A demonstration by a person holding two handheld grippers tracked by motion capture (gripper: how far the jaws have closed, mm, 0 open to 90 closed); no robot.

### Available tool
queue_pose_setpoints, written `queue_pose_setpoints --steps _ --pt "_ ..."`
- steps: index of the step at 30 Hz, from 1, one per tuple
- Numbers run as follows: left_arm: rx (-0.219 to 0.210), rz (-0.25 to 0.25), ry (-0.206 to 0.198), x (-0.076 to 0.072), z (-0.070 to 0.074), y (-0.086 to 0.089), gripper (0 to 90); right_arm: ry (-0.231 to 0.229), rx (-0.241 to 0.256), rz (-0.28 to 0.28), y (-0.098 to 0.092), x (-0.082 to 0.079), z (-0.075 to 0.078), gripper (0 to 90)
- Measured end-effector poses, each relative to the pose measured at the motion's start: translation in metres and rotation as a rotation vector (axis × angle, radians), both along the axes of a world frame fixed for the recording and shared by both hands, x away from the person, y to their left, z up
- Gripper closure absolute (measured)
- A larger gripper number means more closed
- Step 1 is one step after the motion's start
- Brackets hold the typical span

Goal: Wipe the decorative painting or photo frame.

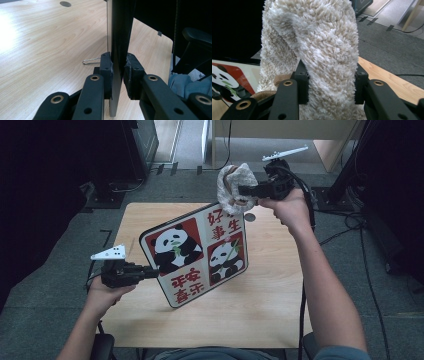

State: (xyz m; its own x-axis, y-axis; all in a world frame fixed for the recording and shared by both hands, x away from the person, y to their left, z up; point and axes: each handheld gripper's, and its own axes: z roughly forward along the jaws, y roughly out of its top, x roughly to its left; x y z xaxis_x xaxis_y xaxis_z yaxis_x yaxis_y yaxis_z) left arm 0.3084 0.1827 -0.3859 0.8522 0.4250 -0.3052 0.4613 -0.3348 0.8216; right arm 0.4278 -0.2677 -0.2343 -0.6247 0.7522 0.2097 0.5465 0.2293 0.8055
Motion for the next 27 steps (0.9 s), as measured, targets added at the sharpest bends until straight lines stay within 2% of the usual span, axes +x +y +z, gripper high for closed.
queue_pose_setpoints --steps 11,27 --pt "0.000 -0.001 -0.001 0.000 0.000 0.000 78.8 0.029 0.001 -0.031 -0.015 0.001 -0.010 61.1" --pt "-0.001 -0.002 0.003 0.000 0.000 0.000 78.8 0.075 -0.015 -0.053 -0.024 0.002 -0.026 61.3"
